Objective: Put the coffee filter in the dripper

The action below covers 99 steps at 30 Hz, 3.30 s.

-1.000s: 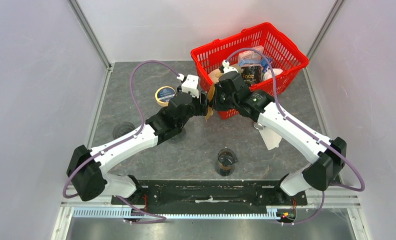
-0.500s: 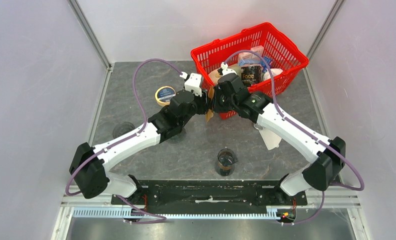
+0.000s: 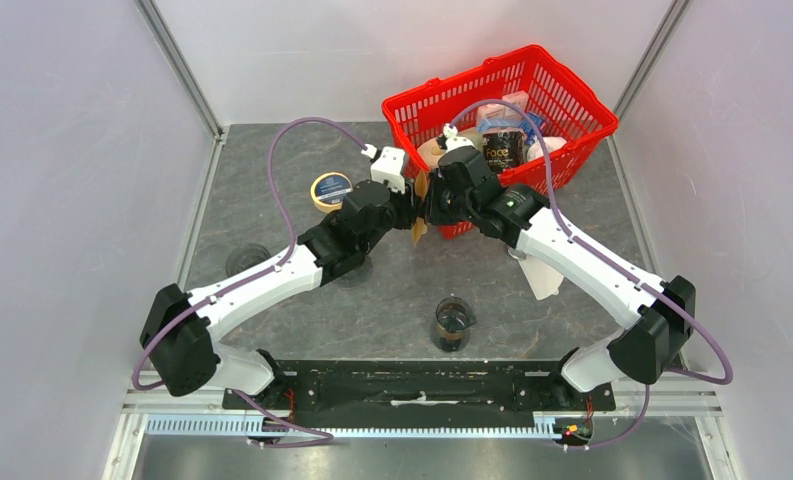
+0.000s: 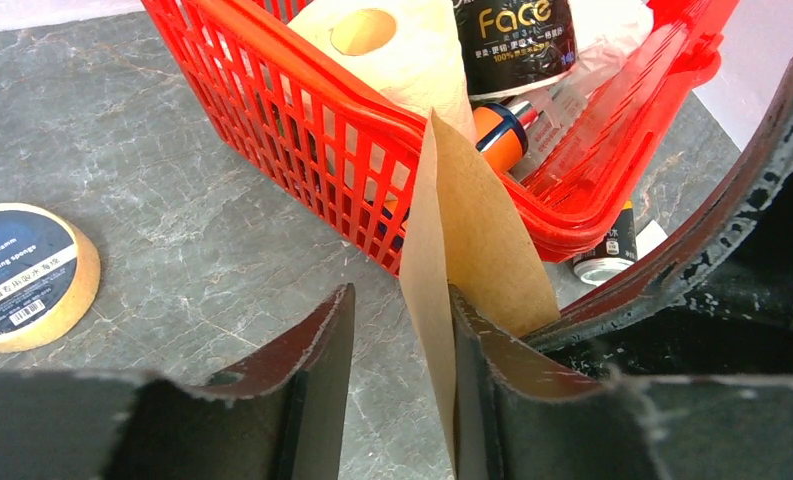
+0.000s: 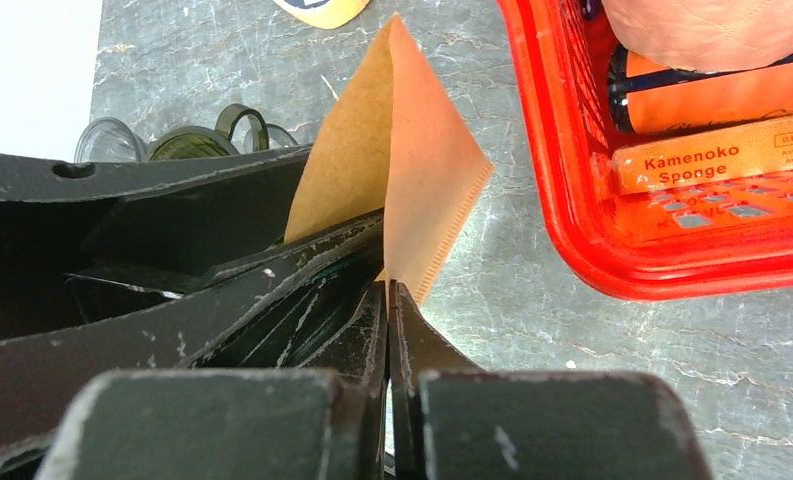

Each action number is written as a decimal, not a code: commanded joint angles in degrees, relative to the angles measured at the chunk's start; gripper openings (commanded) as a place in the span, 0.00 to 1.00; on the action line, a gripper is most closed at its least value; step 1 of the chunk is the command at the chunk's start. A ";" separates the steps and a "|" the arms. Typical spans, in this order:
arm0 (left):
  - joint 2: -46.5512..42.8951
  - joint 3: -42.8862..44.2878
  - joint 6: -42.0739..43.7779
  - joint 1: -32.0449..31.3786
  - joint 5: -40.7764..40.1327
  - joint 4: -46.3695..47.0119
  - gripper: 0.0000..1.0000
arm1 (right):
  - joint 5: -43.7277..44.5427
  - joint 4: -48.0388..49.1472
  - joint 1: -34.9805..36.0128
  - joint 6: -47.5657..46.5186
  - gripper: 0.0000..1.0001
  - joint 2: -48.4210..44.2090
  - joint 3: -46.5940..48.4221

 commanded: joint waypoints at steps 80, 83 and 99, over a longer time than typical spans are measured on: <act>-1.26 3.31 1.16 -0.88 -5.60 -8.49 0.04 | -1.40 -3.00 -2.97 -4.83 0.31 1.62 4.94; -1.23 3.54 0.72 -0.87 -6.04 -8.68 0.03 | -1.54 -2.32 -2.93 -5.21 0.45 0.19 4.17; -1.31 5.20 -1.55 -0.88 -6.37 -11.02 0.02 | 4.02 11.11 -2.94 -6.07 0.97 -15.65 -10.84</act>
